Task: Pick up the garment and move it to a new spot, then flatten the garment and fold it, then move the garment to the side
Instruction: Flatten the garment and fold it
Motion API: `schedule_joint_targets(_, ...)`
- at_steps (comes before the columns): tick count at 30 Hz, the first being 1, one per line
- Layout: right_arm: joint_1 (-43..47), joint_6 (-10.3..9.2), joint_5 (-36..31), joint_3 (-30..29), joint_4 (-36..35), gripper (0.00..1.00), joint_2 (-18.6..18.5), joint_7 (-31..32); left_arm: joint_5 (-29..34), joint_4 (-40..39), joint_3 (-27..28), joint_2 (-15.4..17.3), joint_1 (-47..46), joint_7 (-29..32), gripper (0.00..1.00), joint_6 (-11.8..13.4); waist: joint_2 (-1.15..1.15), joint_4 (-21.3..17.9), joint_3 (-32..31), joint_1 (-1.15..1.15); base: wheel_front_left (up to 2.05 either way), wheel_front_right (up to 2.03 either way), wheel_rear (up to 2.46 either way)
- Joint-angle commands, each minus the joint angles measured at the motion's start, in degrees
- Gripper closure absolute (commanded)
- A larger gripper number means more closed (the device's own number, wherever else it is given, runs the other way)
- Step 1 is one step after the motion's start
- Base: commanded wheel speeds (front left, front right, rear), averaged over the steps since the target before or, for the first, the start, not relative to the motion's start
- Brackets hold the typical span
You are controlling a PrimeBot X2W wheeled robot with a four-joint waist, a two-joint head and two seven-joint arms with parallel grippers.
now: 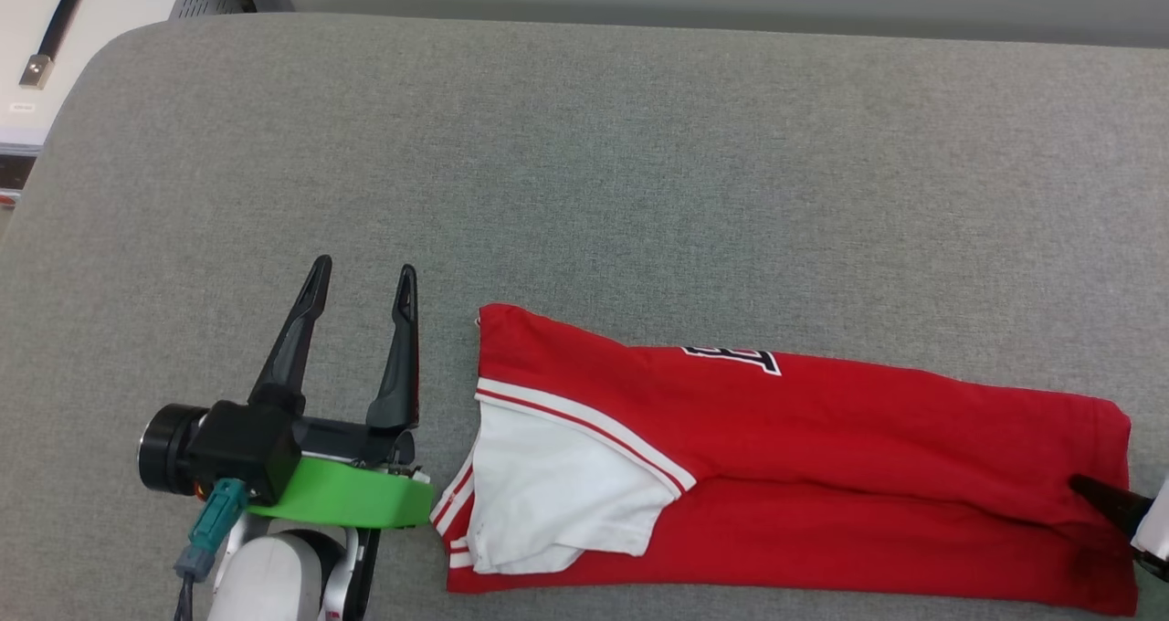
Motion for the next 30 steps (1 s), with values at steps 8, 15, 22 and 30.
schedule_joint_targets(8, 0.9, -0.01, 5.5, 6.4, 1.6, 0.0, 2.9, -0.2, 0.7, 0.9, 0.7, -0.6, 0.0, -0.3, 0.0, -0.5, 0.0, -0.3, -1.2, 0.0, 0.0, 0.0, 0.0)
schedule_joint_targets(15, 1.5, -0.01, 6.6, 9.3, 3.1, 0.22, 2.7, -1.8, 0.2, 1.3, 0.2, -0.2, 0.1, -0.3, 0.0, -0.6, 0.0, -0.4, -1.7, 0.0, 0.0, 0.0, 0.0)
schedule_joint_targets(22, 1.5, -0.01, 5.7, 10.8, 4.8, 1.0, 0.0, -5.8, -0.3, 1.7, 0.3, 0.2, 0.3, -0.3, 0.0, -0.6, 0.0, -0.8, -2.1, 0.0, 0.0, 0.0, 0.0)
schedule_joint_targets(30, 0.6, -0.01, 4.8, 9.9, 6.5, 1.0, -2.9, -10.5, -0.7, 2.3, -0.1, 0.3, 0.7, -0.3, 0.0, -0.6, 0.0, -1.3, -3.2, 0.0, 0.0, 0.0, 0.0)
